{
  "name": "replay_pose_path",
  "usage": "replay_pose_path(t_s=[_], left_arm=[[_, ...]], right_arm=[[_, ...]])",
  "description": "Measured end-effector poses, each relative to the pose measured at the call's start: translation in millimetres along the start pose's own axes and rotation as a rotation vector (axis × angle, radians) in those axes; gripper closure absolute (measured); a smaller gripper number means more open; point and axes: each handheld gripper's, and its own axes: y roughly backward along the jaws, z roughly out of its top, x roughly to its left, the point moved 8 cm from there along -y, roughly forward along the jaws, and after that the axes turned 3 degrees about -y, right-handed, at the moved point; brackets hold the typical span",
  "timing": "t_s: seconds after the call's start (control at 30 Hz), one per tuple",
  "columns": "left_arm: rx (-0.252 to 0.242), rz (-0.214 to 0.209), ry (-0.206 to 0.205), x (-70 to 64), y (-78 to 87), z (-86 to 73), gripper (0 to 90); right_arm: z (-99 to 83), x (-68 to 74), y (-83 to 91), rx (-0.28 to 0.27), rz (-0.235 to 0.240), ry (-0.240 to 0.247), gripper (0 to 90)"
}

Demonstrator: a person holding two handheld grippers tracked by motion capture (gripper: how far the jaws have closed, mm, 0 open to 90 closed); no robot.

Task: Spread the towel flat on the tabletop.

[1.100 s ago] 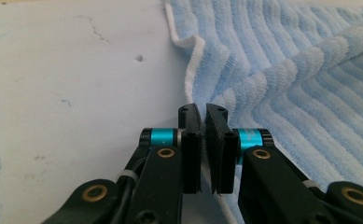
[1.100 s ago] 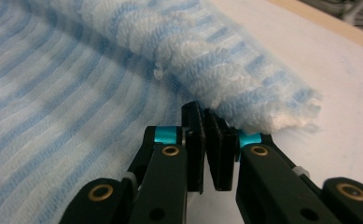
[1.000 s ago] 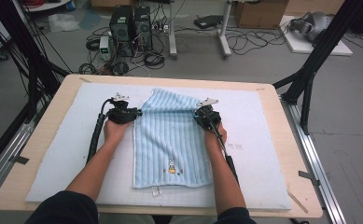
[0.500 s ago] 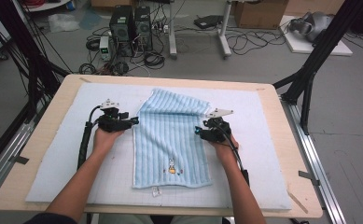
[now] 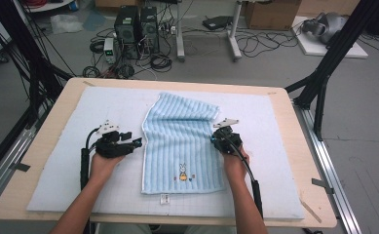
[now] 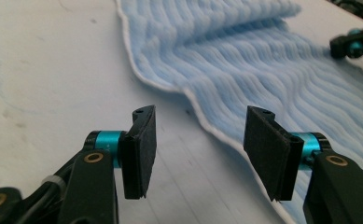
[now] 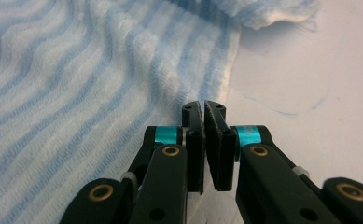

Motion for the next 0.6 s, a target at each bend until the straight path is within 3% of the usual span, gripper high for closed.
replay_pose_path(t_s=[0.1, 0.33, 0.5, 0.6], left_arm=[[0.020, -0.017, -0.014, -13.0, 3.5, -10.2, 46.1], [0.048, -0.069, -0.046, -37.3, 9.5, -22.0, 49.8], [0.053, -0.084, -0.051, -49.0, 14.1, -25.1, 45.2], [0.066, -0.103, -0.041, -54.0, 14.7, -29.0, 42.7]], right_arm=[[-4.2, 7.1, 8.8, -0.056, 0.007, 0.018, 71.3], [-23.7, 15.0, 40.5, -0.133, 0.114, -0.030, 41.1], [-42.0, 18.6, 60.2, -0.142, 0.154, -0.055, 34.2], [-52.5, 21.1, 64.6, -0.114, 0.156, -0.043, 30.4]])
